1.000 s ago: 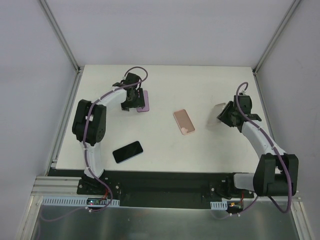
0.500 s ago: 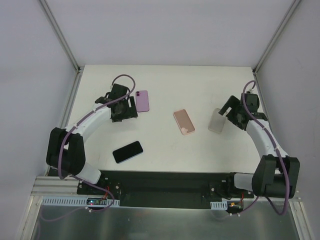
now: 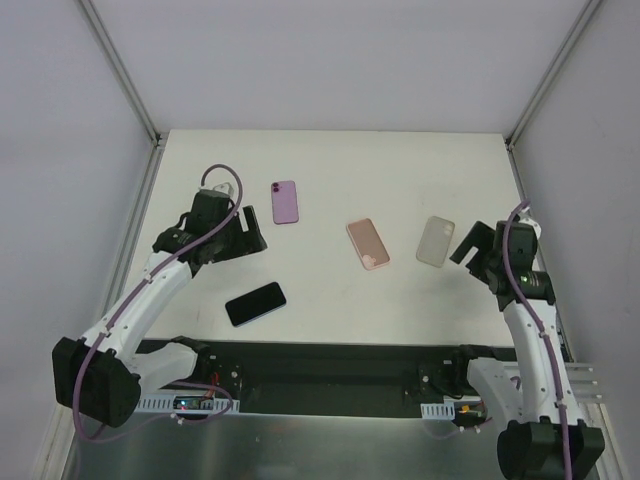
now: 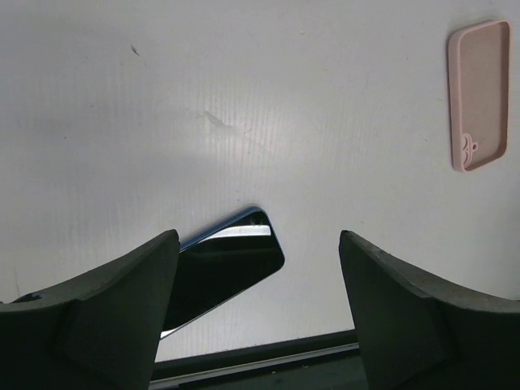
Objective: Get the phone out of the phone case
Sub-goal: Place the phone case at the center of the board, then reset both arms
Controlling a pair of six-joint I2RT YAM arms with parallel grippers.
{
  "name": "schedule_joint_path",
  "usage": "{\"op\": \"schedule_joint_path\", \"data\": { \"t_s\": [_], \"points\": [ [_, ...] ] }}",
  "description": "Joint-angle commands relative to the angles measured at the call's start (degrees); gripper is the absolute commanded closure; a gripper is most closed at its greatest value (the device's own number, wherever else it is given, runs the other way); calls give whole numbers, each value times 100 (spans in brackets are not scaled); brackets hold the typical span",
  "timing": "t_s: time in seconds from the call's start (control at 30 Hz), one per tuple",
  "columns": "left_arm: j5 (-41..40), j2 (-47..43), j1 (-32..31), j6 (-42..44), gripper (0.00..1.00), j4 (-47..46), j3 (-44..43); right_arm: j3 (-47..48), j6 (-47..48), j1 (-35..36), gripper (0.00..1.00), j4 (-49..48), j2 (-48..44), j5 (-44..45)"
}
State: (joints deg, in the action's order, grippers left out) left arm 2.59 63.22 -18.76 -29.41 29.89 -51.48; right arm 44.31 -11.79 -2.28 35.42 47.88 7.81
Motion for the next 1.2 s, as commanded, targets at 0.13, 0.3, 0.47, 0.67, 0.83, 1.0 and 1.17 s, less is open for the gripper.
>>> {"op": "schedule_joint_path", "data": {
  "t_s": [0.13, 0.3, 0.47, 0.67, 0.83, 1.0, 1.17],
  "points": [
    [-127, -477, -13, 163, 21, 474, 60, -476, -7, 79, 4, 888, -1289, 125],
    [-118, -670, -13, 164, 21, 553, 103, -485, -148, 79, 4, 1020, -1466, 317],
    [-171, -758, -13, 199, 21, 606, 121, -538, -209, 79, 4, 1002, -1220, 282],
    [-189, -741, -13, 260, 20, 641, 95, -564, -210, 88, 4, 967, -1237, 361],
    [-154, -706, -13, 260, 20, 641, 69, -556, -210, 79, 4, 976, -1246, 431],
    [-180, -688, -13, 295, 20, 650, 33, -556, -209, 88, 4, 967, -1254, 467],
    [-197, -706, -13, 278, 20, 650, 33, -582, -183, 79, 2, 932, -1298, 440]
  ]
}}
